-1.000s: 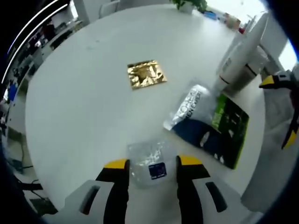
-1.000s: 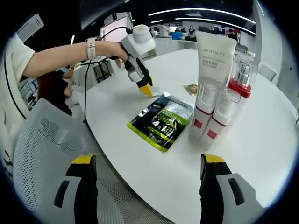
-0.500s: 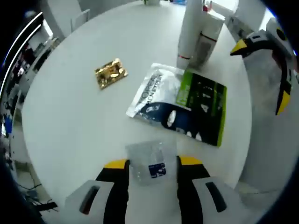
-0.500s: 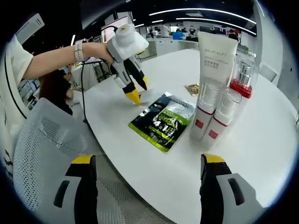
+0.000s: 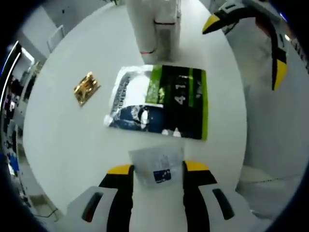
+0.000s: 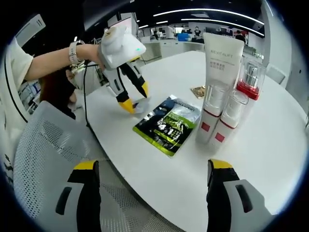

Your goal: Arrange the skincare products in the storage area until every visible bottle or jar stands upright without overlapping.

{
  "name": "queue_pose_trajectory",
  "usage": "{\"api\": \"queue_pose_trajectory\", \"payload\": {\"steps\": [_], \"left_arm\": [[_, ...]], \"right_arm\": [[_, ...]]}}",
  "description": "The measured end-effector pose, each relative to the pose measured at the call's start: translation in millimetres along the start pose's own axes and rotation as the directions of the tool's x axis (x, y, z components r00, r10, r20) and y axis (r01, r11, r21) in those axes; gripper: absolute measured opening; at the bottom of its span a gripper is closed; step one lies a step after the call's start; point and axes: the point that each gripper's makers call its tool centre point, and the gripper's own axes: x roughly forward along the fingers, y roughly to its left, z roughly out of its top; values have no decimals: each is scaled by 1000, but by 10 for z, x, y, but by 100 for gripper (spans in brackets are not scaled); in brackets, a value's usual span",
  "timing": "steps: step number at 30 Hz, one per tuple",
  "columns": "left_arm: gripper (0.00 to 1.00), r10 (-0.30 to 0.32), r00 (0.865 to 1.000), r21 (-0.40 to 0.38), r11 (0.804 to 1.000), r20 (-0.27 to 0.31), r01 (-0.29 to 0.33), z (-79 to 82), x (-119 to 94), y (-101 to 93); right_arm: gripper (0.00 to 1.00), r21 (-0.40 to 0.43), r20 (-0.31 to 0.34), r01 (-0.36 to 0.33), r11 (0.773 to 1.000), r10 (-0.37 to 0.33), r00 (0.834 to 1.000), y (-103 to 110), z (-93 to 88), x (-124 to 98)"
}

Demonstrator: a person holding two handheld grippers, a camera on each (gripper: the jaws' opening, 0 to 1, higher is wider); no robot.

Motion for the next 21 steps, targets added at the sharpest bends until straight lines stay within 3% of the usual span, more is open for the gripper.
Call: {"api": "queue_pose_trajectory", "payload": {"steps": [4, 11, 21], "left_arm": [[35, -34, 999, 62, 997, -9, 35, 19, 27, -125], [35, -56, 994, 167, 983, -89, 71, -43, 76, -290], [35, -100, 991, 237, 964, -86, 117, 29, 58, -393]], "right_arm": [[92, 1, -2, 1, 1000, -1, 1000, 1, -11, -5], [92, 5, -4, 1, 1000, -1, 1000, 13, -28, -12], [92, 7, -4, 1, 1000, -1, 1000, 19, -32, -15]]}}
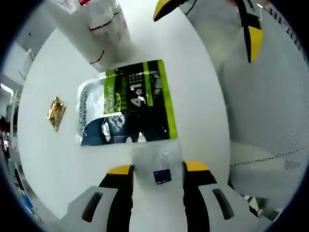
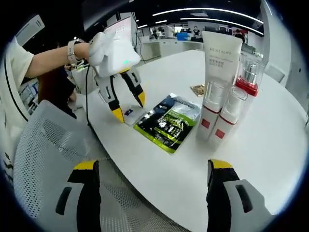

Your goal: Arrange the skincare products in the storage area until every visible bottle or jar stands upright without overlapping.

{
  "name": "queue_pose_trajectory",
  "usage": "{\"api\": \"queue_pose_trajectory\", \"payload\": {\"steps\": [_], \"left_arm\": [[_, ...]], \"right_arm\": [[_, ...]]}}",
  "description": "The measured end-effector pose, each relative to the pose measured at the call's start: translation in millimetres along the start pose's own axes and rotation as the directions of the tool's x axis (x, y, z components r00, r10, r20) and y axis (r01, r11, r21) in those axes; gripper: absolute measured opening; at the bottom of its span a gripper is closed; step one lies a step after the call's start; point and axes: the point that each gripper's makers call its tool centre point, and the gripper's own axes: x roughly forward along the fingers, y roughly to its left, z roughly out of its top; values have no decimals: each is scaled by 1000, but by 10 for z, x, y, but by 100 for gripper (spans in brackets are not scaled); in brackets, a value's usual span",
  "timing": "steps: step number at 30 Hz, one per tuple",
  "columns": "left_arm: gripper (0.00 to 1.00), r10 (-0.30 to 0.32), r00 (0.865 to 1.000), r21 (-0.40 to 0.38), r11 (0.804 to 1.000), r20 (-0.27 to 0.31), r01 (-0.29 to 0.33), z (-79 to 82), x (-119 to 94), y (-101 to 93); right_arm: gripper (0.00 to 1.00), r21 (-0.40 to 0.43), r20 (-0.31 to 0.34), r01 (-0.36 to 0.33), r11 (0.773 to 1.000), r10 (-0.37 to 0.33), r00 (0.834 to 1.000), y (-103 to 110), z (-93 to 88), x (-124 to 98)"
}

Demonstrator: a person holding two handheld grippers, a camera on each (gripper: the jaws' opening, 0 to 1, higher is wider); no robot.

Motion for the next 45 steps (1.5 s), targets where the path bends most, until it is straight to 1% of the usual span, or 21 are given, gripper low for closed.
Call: {"api": "queue_pose_trajectory", "payload": {"steps": [3, 4, 7, 10, 13, 15, 18, 20, 22, 24, 26, 31, 37, 40, 41, 42, 43, 45], "left_arm": [[35, -5, 1000, 36, 999, -17, 5, -29, 24, 12], [35, -13, 1000, 26, 1000, -15, 13, -35, 25, 22], [36, -25, 1000, 28, 999, -8, 25, -41, 33, 28], [40, -6, 1000, 34, 999, -1, 6, -28, 32, 63], [45, 4, 1000, 24, 1000, 3, -4, -23, 28, 91], [47, 0, 1000, 27, 1000, 4, -1, -26, 28, 90], [52, -6, 1000, 37, 999, -4, 6, -52, 34, 80], [55, -7, 1000, 42, 999, -19, 7, -77, 30, 63], [55, 7, 999, 54, 999, -36, -5, -91, 22, 54], [55, 30, 998, 89, 996, -63, -24, -112, -2, 59], [56, 41, 996, 104, 994, -74, -33, -129, -21, 62], [58, 57, 996, 111, 993, -72, -48, -95, -106, 56], [60, 83, 995, 106, 991, -52, -77, -70, -182, 81], [61, 105, 994, 74, 992, -35, -103, -70, -193, 112], [61, 119, 993, 43, 992, -12, -118, -54, -201, 127], [61, 119, 993, 26, 993, 3, -119, -47, -205, 126], [62, 110, 994, -16, 994, 22, -110, -40, -217, 100], [65, 99, 993, -71, 993, 60, -95, -17, -240, 67]], "right_arm": [[92, 1, -1, -1, 1000, 1, 1000, 4, -3, -2], [92, 0, -2, -1, 1000, 1, 1000, 4, -6, -2], [92, 4, -3, -1, 1000, 1, 1000, 5, -20, -6], [92, 7, -8, -1, 1000, 1, 1000, 6, -45, -4], [92, 8, -11, -4, 1000, 4, 1000, 10, -58, -1], [92, 7, -10, -5, 1000, 5, 1000, 13, -55, -4], [92, 9, -9, -3, 1000, 4, 1000, 6, -50, -6], [92, 7, -11, -4, 1000, 4, 1000, 4, -53, -3], [92, 5, -14, -7, 1000, 7, 1000, 8, -60, 1], [92, 2, -19, -10, 1000, 10, 1000, 17, -67, 10], [92, 0, -19, -14, 1000, 14, 1000, 26, -64, 12], [92, -8, -21, -22, 1000, 22, 1000, 52, -54, 19], [92, -11, -16, -18, 1000, 18, 1000, 40, -33, 14], [92, -12, -14, -15, 1000, 15, 1000, 38, -26, 7], [92, -12, -13, -14, 1000, 14, 1000, 35, -27, 2], [92, -10, -12, -12, 1000, 12, 1000, 31, -28, -1], [92, -8, -12, -10, 1000, 10, 1000, 26, -30, -6], [92, -6, -12, -7, 1000, 7, 1000, 19, -33, -13]]}}
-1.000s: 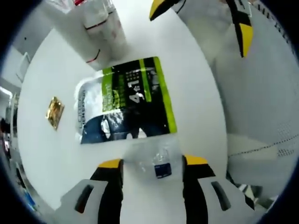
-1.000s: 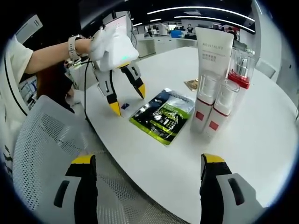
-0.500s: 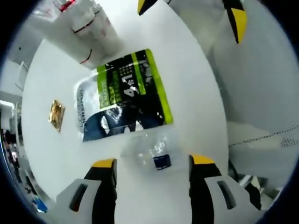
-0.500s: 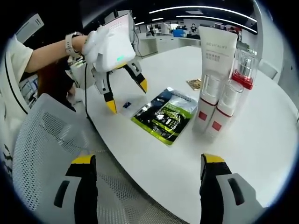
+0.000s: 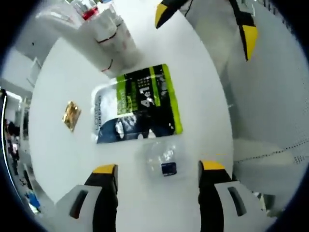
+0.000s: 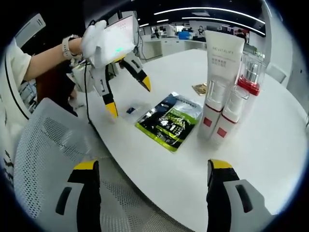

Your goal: Arrange the skincare products in the storage area until every visible bottle or jar stands upright without overlapping.

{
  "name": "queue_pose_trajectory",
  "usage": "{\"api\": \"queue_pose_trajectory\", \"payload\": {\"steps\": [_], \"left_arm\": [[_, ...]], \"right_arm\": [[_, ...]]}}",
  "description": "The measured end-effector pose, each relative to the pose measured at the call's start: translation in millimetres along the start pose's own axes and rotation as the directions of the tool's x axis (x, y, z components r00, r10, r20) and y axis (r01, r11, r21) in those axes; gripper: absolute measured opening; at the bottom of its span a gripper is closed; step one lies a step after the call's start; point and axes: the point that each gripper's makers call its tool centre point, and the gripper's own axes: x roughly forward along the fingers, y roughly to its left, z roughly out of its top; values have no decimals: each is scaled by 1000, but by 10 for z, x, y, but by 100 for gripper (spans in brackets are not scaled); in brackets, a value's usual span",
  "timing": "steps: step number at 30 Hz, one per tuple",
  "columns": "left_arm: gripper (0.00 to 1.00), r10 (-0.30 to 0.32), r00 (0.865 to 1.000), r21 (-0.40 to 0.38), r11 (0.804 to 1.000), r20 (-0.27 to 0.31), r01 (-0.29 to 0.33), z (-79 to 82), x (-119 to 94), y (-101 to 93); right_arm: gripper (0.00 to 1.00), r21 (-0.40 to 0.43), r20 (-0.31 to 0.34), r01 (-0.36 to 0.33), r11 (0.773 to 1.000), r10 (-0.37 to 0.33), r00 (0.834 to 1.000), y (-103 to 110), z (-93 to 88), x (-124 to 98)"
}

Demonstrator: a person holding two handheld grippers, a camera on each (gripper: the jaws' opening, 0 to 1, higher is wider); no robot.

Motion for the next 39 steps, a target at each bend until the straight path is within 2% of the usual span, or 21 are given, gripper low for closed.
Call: {"api": "queue_pose_trajectory", "payload": {"steps": [6, 9, 11, 15, 17, 18, 19, 21, 23, 25, 26, 28, 30, 32, 33, 34, 39], "left_arm": [[68, 47, 996, -101, 994, 74, -39, 23, -90, 14], [71, 75, 990, -182, 982, 121, -52, 63, -148, 14], [71, 121, 981, -216, 972, 151, -87, 82, -191, 48], [75, 170, 971, -283, 952, 167, -118, 68, -257, 41], [78, 200, 961, -333, 934, 191, -129, 100, -292, 36], [79, 211, 957, -377, 918, 199, -124, 100, -309, 19], [78, 209, 957, -391, 913, 202, -117, 83, -312, 3], [78, 248, 947, -410, 900, 206, -147, 103, -351, -2], [80, 256, 944, -431, 890, 207, -147, 94, -384, -31], [83, 296, 930, -498, 853, 217, -156, 109, -434, -12], [83, 302, 926, -504, 850, 228, -153, 122, -452, -17], [84, 325, 916, -538, 828, 236, -155, 109, -486, -4], [87, 335, 912, -556, 816, 234, -157, 103, -509, -15], [87, 356, 902, -607, 781, 243, -144, 131, -546, -47], [88, 374, 891, -628, 765, 256, -141, 174, -570, -55], [89, 379, 887, -633, 762, 263, -138, 187, -576, -66], [92, 384, 886, -656, 743, 260, -130, 164, -551, -112]], "right_arm": [[92, 1, -2, 4, 1000, -4, 1000, -17, -15, -3], [92, 2, -1, 6, 1000, -6, 1000, -37, -15, -3], [92, 5, 0, 8, 1000, -8, 1000, -50, -14, -2], [92, 6, 1, 15, 1000, -15, 1000, -85, -8, -18], [92, 7, 2, 20, 1000, -20, 1000, -109, -8, -27], [92, 7, 2, 22, 1000, -22, 1000, -118, -9, -30], [92, 7, 2, 25, 1000, -25, 1000, -131, -6, -35], [92, 6, 3, 28, 1000, -28, 1000, -146, -1, -43], [92, 4, 4, 30, 1000, -30, 1000, -157, 3, -48], [93, 2, 5, 36, 999, -36, 999, -183, 9, -53], [93, 3, 5, 39, 999, -39, 999, -197, 8, -55], [93, 6, 4, 45, 999, -45, 999, -227, 8, -67], [93, 8, 8, 53, 999, -53, 999, -252, 17, -83], [93, 9, 9, 63, 998, -63, 998, -281, 22, -98], [93, 9, 10, 66, 998, -66, 998, -292, 25, -104], [93, 8, 12, 70, 998, -70, 997, -307, 33, -114], [94, 5, 16, 76, 997, -76, 997, -314, 48, -155]]}}
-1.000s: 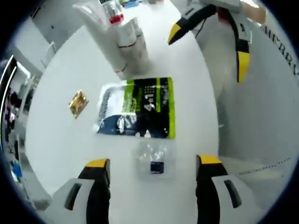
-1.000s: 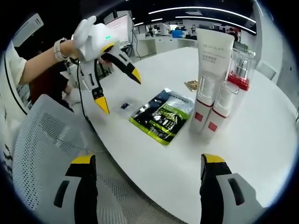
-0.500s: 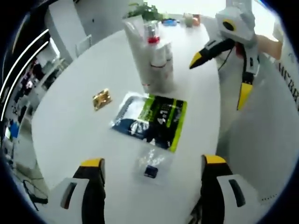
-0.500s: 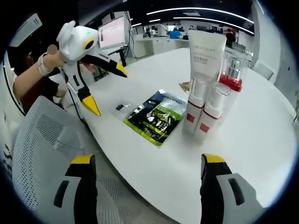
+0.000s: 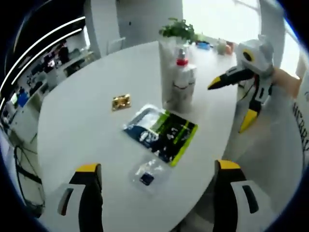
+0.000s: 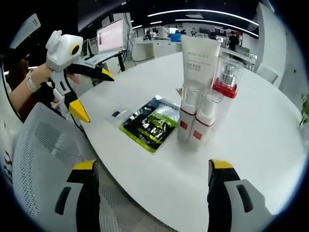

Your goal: Arrange the skincare products in the storage area until every visible bottle or jar stands upright without overlapping.

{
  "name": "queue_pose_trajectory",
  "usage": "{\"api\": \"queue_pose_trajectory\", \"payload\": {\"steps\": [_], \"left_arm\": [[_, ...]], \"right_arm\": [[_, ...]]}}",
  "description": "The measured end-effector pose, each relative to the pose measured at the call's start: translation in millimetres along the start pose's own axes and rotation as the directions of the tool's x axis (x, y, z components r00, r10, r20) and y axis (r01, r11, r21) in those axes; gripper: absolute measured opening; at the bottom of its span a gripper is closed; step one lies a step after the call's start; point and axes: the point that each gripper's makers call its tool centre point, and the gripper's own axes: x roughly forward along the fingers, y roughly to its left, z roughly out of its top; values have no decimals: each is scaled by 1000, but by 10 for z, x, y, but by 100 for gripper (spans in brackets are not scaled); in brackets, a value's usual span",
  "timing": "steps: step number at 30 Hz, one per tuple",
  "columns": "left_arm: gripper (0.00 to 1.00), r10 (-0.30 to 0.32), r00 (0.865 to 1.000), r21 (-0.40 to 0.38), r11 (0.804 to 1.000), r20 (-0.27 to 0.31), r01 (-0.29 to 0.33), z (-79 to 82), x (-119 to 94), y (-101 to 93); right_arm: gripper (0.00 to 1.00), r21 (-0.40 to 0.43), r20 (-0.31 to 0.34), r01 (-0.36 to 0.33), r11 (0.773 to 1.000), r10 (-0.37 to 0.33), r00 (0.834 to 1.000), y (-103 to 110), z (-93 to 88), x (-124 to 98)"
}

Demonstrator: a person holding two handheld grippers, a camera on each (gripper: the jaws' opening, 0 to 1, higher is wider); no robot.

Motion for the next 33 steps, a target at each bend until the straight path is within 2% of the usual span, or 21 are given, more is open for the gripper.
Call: {"api": "queue_pose_trajectory", "payload": {"steps": [5, 10, 19, 33], "left_arm": [[97, -8, 999, -62, 998, 31, 10, 27, -39, -82], [99, -2, 998, -108, 994, 56, 8, 53, -75, -98], [99, -10, 998, -127, 992, 55, 17, 44, -64, -158], [98, -4, 998, -117, 993, 56, 10, 66, 11, -33]], "right_arm": [[95, 27, 20, -6, 1000, 6, 1000, -17, 57, -20], [98, 15, 31, 0, 1000, 0, 1000, -34, 104, -48], [100, 19, 39, 3, 1000, -3, 999, -58, 119, -69], [100, 17, 52, 7, 1000, -8, 999, -76, 140, -73]]}}
